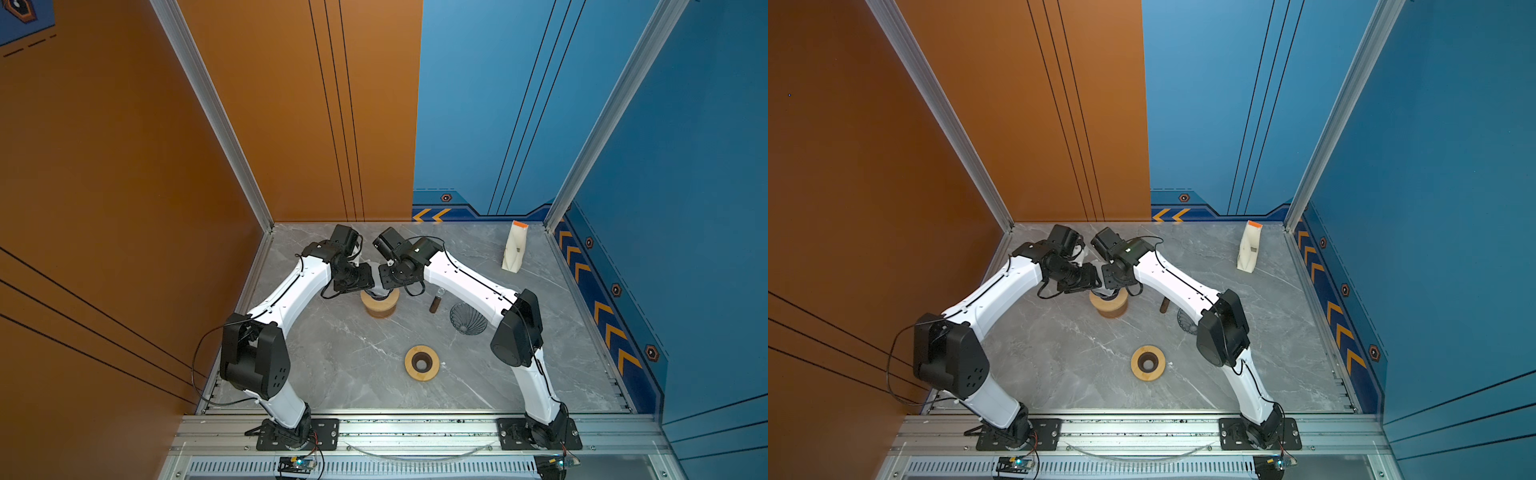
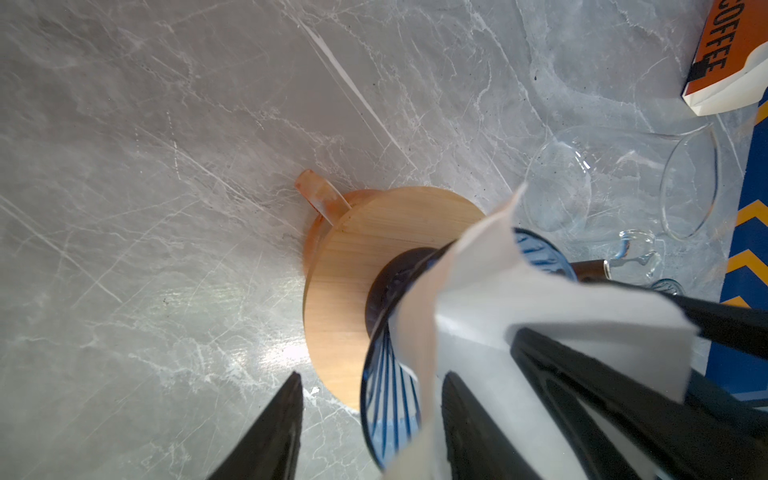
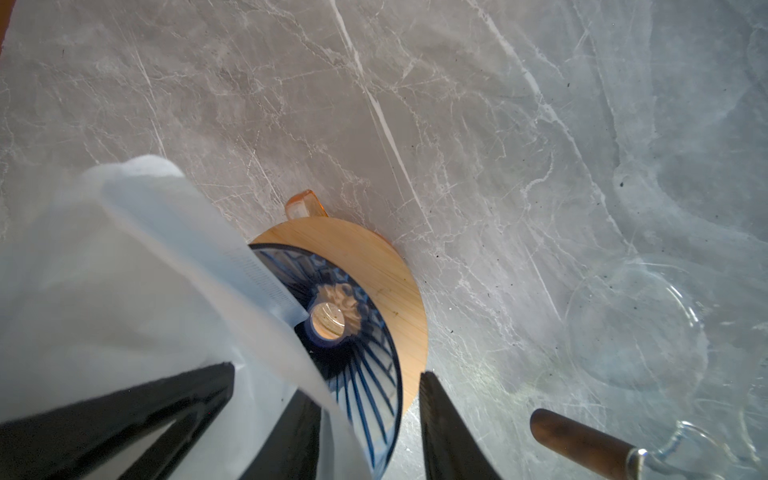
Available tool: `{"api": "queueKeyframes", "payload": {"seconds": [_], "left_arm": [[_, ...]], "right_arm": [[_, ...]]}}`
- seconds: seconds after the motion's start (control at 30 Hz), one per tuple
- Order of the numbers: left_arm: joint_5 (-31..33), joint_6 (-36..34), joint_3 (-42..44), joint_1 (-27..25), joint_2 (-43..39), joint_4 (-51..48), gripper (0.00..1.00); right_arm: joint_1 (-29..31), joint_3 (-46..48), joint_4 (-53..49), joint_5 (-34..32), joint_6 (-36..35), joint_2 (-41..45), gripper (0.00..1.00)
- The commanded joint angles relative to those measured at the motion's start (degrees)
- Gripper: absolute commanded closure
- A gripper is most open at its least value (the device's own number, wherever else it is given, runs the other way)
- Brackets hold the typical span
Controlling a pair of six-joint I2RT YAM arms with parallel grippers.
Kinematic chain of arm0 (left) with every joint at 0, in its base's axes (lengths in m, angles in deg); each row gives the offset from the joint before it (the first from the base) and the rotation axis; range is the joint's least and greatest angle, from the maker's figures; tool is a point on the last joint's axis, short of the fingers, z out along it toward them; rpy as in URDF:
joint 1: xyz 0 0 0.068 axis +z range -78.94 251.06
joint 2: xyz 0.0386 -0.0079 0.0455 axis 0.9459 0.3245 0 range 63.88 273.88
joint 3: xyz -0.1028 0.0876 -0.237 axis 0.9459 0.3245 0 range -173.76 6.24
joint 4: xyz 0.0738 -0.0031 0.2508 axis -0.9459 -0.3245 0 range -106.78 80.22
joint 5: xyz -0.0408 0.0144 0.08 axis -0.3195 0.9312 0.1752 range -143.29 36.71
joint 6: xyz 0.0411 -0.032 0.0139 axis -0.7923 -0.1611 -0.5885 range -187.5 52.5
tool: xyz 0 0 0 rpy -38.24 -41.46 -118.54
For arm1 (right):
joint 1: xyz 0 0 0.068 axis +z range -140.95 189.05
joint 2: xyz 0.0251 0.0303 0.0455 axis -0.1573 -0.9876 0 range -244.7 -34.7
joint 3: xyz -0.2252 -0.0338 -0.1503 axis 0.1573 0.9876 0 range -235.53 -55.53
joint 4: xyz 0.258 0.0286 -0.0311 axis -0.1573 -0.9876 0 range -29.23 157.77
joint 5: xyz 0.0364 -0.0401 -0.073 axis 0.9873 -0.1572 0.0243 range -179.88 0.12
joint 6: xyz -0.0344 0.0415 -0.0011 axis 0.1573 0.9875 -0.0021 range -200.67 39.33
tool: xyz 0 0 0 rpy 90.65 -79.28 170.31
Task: Place the coffee filter in the dripper
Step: 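Lower the filter into the blue dripper with both grippers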
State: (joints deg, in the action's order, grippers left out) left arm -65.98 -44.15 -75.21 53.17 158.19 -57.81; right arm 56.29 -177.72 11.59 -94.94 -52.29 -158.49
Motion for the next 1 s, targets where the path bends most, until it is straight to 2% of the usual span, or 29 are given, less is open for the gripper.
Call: {"api": "queueKeyframes", "payload": {"seconds": [0.0, 0.97], "left_arm": [[-0.61, -1.12, -0.76, 0.50, 0.37, -1.28, 0.45], [-0.46, -2.26, -1.48, 1.19, 4.87, -1.22, 0.47]], "right_arm": [[-0.23, -0.67, -1.82, -2.05, -0.10, -1.01, 0.62], [-0.31, -1.79, -1.92, -3.44, -0.95, -4.35, 0.61]]}}
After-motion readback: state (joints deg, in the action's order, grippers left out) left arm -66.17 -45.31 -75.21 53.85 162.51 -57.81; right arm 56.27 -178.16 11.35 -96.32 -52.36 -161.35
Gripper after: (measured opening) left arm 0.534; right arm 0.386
